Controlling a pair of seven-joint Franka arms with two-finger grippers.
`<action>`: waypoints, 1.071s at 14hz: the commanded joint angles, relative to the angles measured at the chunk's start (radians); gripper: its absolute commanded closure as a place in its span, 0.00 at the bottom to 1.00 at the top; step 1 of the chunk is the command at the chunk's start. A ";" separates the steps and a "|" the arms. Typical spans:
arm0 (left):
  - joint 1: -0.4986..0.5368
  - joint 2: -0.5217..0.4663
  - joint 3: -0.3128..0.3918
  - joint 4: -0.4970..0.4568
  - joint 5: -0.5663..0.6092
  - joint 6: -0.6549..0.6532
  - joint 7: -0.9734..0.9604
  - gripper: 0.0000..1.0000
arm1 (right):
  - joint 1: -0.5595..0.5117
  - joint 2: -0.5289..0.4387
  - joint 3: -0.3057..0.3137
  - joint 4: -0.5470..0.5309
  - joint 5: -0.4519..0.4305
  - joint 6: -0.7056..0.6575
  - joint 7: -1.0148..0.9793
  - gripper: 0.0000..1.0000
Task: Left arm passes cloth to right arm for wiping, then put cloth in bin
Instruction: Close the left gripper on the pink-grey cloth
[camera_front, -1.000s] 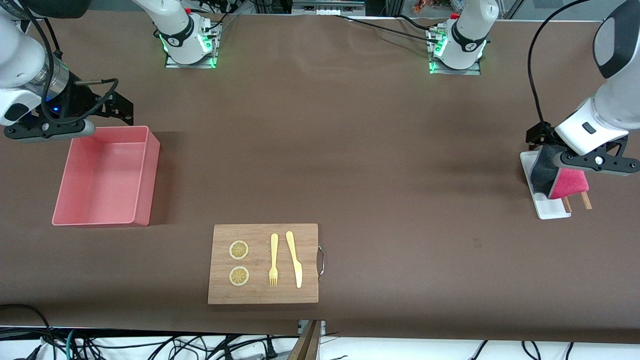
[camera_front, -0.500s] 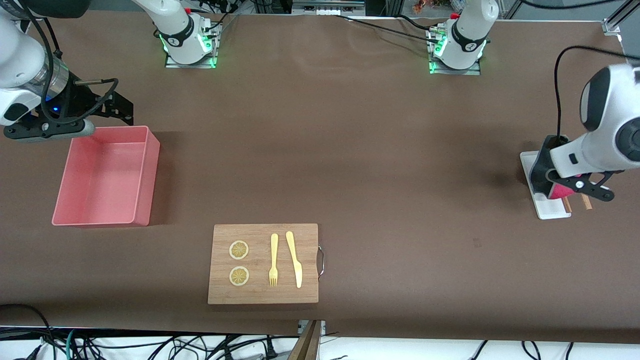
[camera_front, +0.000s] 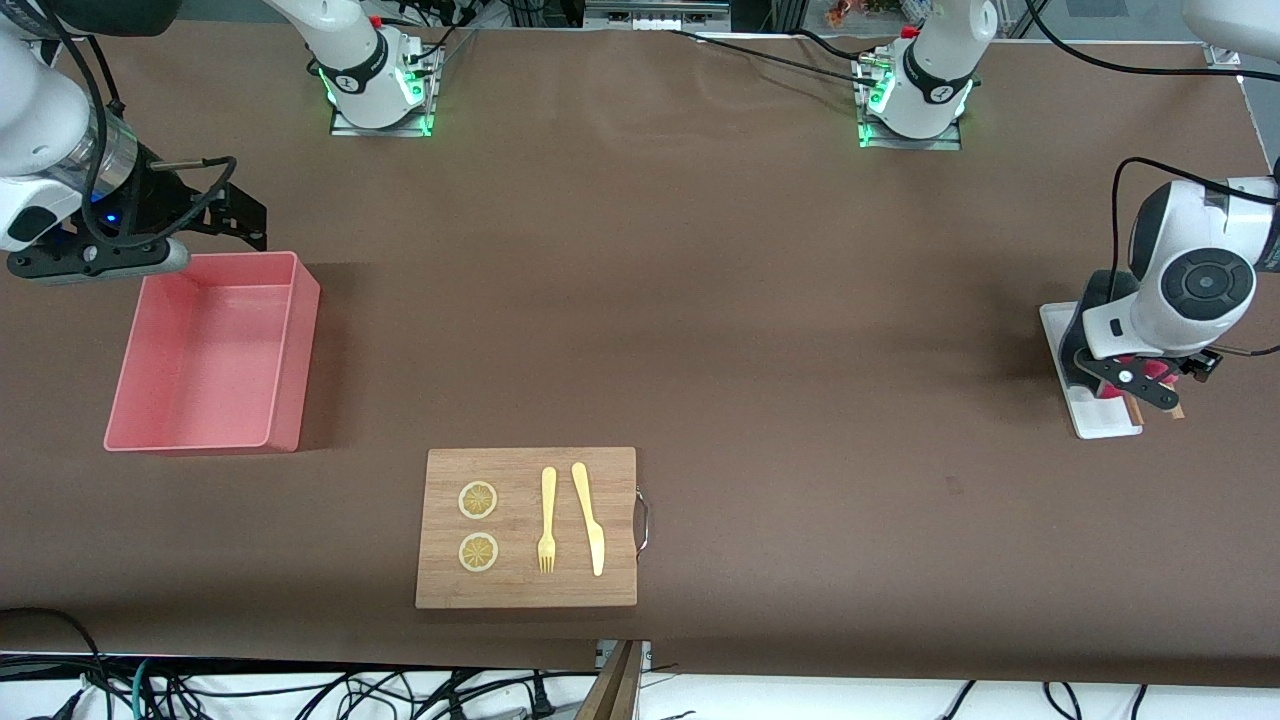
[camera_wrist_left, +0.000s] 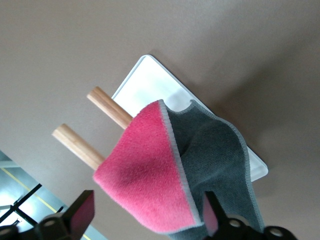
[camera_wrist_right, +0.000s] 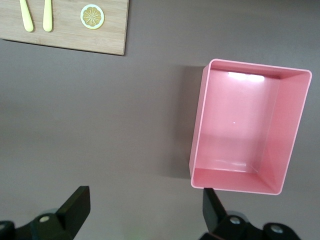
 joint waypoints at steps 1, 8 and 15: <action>0.007 -0.029 -0.009 -0.037 0.023 0.022 0.022 0.20 | -0.002 0.005 0.001 0.019 0.001 -0.009 -0.008 0.00; 0.007 0.014 -0.009 -0.036 0.023 0.023 0.023 0.39 | -0.002 0.005 0.001 0.019 0.003 -0.011 -0.008 0.01; 0.017 0.019 -0.014 -0.025 0.022 0.013 0.039 0.86 | -0.002 0.005 -0.001 0.019 0.004 -0.009 -0.006 0.00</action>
